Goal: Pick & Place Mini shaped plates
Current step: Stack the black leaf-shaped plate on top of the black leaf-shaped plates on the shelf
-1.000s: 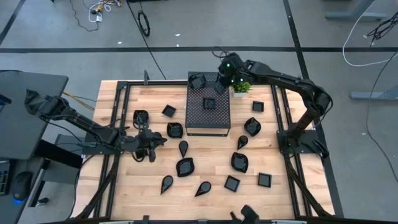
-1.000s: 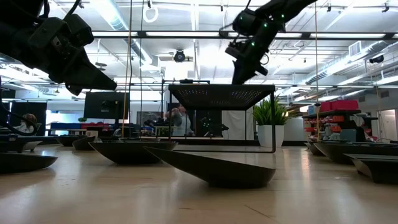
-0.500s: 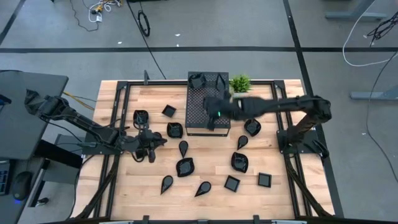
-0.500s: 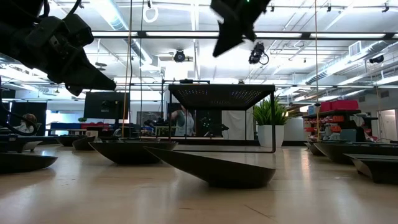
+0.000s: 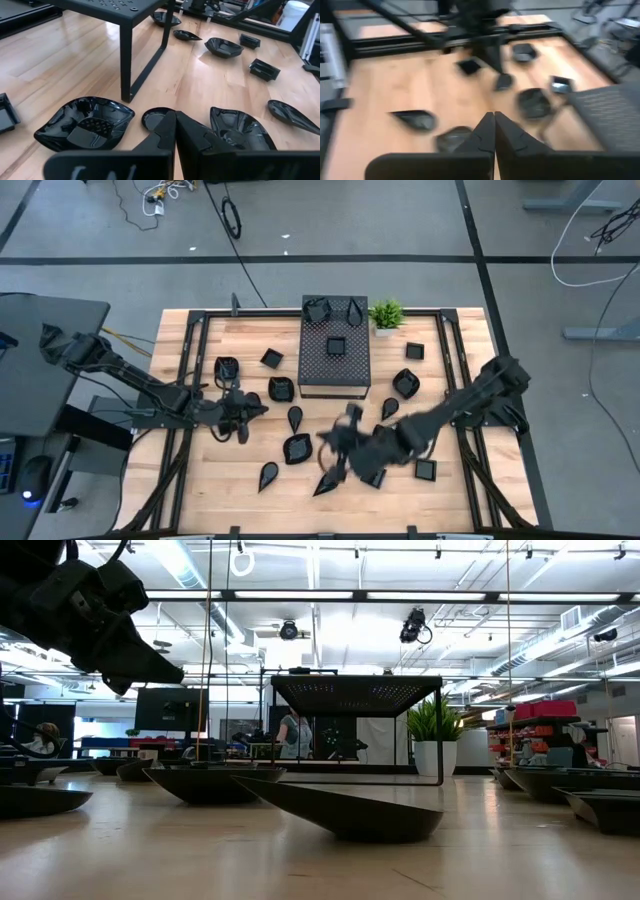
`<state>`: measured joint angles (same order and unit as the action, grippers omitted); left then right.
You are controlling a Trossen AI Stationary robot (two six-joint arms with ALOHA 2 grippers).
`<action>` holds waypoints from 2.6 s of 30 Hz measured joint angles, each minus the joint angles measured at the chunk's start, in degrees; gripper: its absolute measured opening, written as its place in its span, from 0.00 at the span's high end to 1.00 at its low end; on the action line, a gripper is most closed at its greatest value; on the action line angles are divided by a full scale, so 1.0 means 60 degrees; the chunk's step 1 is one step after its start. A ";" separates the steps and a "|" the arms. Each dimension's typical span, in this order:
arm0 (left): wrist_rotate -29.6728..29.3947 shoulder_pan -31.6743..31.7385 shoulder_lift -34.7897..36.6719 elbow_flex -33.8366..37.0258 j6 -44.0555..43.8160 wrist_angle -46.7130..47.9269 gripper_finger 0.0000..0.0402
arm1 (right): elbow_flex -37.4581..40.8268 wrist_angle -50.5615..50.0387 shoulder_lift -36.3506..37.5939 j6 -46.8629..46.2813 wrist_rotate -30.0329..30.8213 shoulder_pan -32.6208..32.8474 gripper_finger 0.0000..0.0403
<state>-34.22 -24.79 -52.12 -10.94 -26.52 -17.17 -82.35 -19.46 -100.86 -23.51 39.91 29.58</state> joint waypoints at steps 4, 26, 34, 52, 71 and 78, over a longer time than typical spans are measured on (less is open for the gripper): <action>0.0004 -0.0135 0.0000 0.0000 0.0003 0.0002 0.96 | 0.0000 0.0781 -0.0818 -0.0002 -0.0569 0.0472 0.99; -0.0033 -0.0219 0.0000 0.0000 0.0284 0.0009 0.96 | 0.0004 0.1307 -0.3123 0.2349 -0.3699 -0.0844 0.64; -0.0051 -0.0219 0.0000 0.0000 0.0277 0.0003 0.96 | -0.0004 0.1425 -0.3586 0.5553 -0.3851 -0.1058 0.63; -0.0189 -0.0208 0.0000 0.0000 0.0270 -0.0021 0.96 | 0.0013 0.2236 -0.4227 0.6511 -0.4071 -0.1135 0.89; -0.0346 -0.0208 0.0000 0.0000 0.0476 -0.0022 0.96 | -0.0018 0.2889 -0.2108 0.8721 -0.3921 -0.1041 0.99; -0.0339 -0.0208 0.0000 0.0000 0.0462 -0.0026 0.96 | -0.0029 0.1947 0.0050 1.0502 -0.3143 -0.2523 0.99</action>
<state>-36.25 -26.04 -52.12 -10.94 -23.75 -17.32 -82.52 -7.78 -100.56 39.50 21.06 14.44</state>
